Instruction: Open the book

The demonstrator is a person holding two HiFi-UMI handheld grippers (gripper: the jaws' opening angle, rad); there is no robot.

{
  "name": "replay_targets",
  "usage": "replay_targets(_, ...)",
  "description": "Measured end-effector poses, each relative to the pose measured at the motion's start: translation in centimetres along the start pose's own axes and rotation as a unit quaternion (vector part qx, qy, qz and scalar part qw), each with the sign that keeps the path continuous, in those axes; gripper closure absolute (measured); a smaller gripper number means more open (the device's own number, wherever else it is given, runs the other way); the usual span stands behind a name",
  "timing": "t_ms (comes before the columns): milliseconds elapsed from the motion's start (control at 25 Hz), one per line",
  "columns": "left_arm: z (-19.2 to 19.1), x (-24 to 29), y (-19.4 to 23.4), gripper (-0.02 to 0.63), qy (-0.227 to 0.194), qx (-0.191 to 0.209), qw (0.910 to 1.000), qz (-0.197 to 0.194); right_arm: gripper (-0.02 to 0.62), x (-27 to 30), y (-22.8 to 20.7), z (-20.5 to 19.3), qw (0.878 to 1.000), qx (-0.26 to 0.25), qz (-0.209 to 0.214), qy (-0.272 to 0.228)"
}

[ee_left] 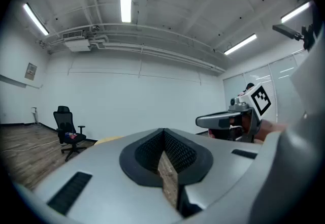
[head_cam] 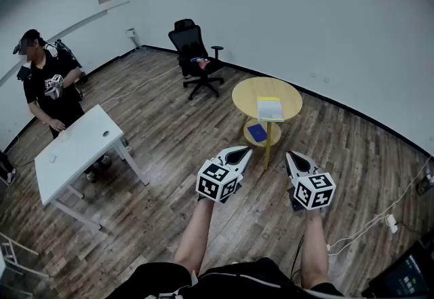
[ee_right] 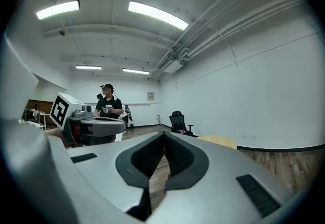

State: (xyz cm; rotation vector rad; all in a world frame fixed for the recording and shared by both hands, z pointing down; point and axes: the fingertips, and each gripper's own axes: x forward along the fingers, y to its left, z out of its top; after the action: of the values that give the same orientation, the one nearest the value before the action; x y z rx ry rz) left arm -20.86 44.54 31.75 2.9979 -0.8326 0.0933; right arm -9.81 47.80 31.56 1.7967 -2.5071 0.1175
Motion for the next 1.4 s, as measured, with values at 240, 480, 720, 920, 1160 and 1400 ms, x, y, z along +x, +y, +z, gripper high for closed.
replay_targets(240,-0.3,-0.1,1.0,0.607,0.003,0.0,1.0,0.001,0.589,0.9,0.2,-0.2,1.0,0.002,-0.001,0.0)
replay_targets(480,-0.3,0.6,1.9,0.607,0.0,-0.005,1.0,0.005,0.589,1.8,-0.3,-0.3,1.0,0.003,0.002,0.001)
replay_targets(720,-0.7,2.1,2.8,0.607,0.001,-0.006,1.0,0.007,0.589,3.2,-1.5,-0.5,1.0,0.003,0.006,0.001)
replay_targets(920,-1.1,4.5,4.3,0.607,0.006,-0.004,0.9999,0.01,0.589,5.2,-3.7,-0.8,1.0,0.006,0.008,0.0)
replay_targets(1160,-0.9,8.6,6.3,0.607,0.008,-0.001,0.9999,0.015,0.589,8.4,-7.5,-0.9,1.0,0.009,0.012,0.003)
replay_targets(1400,-1.5,12.4,8.9,0.607,0.022,-0.001,0.9996,0.017,0.589,11.8,-10.6,-1.5,1.0,0.014,0.014,0.008)
